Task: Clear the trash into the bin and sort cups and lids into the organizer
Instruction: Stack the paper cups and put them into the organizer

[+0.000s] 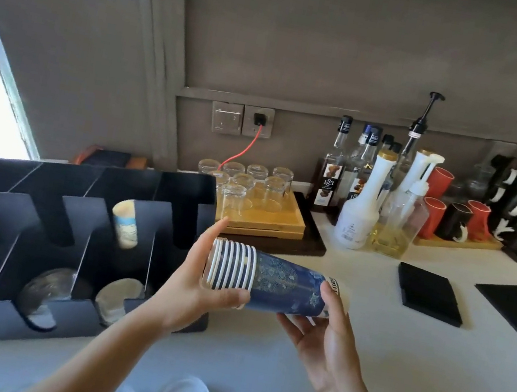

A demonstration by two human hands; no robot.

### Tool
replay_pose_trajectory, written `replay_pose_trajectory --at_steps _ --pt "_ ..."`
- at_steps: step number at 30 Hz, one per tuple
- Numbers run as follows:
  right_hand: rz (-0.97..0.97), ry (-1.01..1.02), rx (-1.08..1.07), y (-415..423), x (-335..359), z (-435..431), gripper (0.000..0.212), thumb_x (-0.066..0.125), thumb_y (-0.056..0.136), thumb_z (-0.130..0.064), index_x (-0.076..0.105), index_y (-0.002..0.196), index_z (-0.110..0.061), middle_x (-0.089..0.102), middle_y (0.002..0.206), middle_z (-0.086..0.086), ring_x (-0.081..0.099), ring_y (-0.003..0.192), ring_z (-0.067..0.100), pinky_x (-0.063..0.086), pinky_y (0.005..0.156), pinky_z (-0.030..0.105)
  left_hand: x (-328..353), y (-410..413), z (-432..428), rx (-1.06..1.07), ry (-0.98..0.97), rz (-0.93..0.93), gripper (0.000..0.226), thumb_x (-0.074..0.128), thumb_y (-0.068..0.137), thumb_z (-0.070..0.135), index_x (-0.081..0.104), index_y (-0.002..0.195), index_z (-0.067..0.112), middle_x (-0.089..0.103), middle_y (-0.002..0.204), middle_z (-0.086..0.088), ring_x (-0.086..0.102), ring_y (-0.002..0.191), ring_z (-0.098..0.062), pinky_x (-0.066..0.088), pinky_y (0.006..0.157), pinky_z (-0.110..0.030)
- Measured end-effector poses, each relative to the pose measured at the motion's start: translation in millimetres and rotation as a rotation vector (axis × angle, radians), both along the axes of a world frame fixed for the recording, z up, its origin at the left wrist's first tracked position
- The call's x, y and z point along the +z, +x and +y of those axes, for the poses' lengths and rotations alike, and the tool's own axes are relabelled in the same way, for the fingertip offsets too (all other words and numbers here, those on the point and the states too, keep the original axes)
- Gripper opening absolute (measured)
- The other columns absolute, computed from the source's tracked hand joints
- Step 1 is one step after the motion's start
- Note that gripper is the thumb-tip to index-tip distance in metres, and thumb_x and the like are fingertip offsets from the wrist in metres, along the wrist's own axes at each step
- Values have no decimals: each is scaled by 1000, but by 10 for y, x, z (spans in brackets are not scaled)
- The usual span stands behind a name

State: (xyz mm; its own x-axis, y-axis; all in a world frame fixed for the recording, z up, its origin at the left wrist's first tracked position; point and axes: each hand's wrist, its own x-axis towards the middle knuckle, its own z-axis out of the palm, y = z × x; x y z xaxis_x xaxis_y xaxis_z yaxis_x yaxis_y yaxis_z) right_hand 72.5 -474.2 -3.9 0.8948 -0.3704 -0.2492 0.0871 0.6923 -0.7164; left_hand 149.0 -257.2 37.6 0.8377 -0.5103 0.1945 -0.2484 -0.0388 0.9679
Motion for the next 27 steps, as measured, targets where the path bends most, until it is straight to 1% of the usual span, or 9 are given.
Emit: replay_pose_trajectory --at_steps 3,5,8,11,14,17,19,23,27 --pt "-65 -53 19 137 123 142 45 76 80 -32 64 121 -17 72 120 18 73 103 35 61 73 46 -89 -93 466 239 12 -99 78 72 74 56 41 144 49 50 143 19 51 131 -6 50 100 -30" --pt "-114 -102 14 254 270 264 55 76 80 -32 60 129 -12 70 124 17 73 104 35 60 75 46 -207 -103 869 459 235 -350 60 62 81 57 53 137 36 52 136 19 47 131 -6 43 102 -33" --pt "-153 -141 -11 439 515 494 68 78 76 -32 55 136 -9 69 127 16 73 105 34 60 75 47 -395 -49 1468 672 617 -642 53 53 87 48 63 127 15 57 128 -2 51 121 -25 48 97 -41" --pt "-182 -170 -19 637 755 750 65 77 77 -31 56 135 -11 69 128 13 73 106 30 61 77 49 -477 -10 1923 817 719 -639 51 50 89 45 65 122 9 60 124 -11 55 115 -33 50 93 -46" --pt "-217 -230 -39 840 938 978 39 76 85 -25 61 121 -21 72 121 9 72 107 32 61 77 52 -609 -16 2328 909 773 -661 51 51 90 42 64 124 6 58 125 -14 53 118 -37 48 97 -51" --pt "-291 -291 -126 1033 1118 1143 25 77 86 -21 67 104 -34 71 120 9 69 112 36 60 77 56 -892 -133 2801 1085 795 -531 57 47 89 44 60 129 7 55 130 -19 50 119 -43 46 98 -56" --pt "-319 -326 -188 1143 1231 1196 30 79 82 -22 66 97 -45 72 116 0 70 113 32 61 74 54 -1125 -228 3089 1203 814 -373 58 49 86 43 59 130 6 53 131 -24 48 119 -47 44 99 -61" --pt "-272 -395 -300 1332 1330 1206 50 82 80 -25 56 123 -29 69 119 -4 71 108 16 62 74 54 -1453 -252 3373 1132 968 -73 62 52 83 38 58 135 4 52 139 -29 46 127 -52 36 106 -66" --pt "-264 -542 -334 1426 1378 1213 60 83 79 -25 51 130 -28 63 124 -4 71 102 7 64 71 49 -1560 -140 3400 978 1170 90 55 39 100 48 34 152 29 31 159 -9 22 151 -31 14 120 -53"
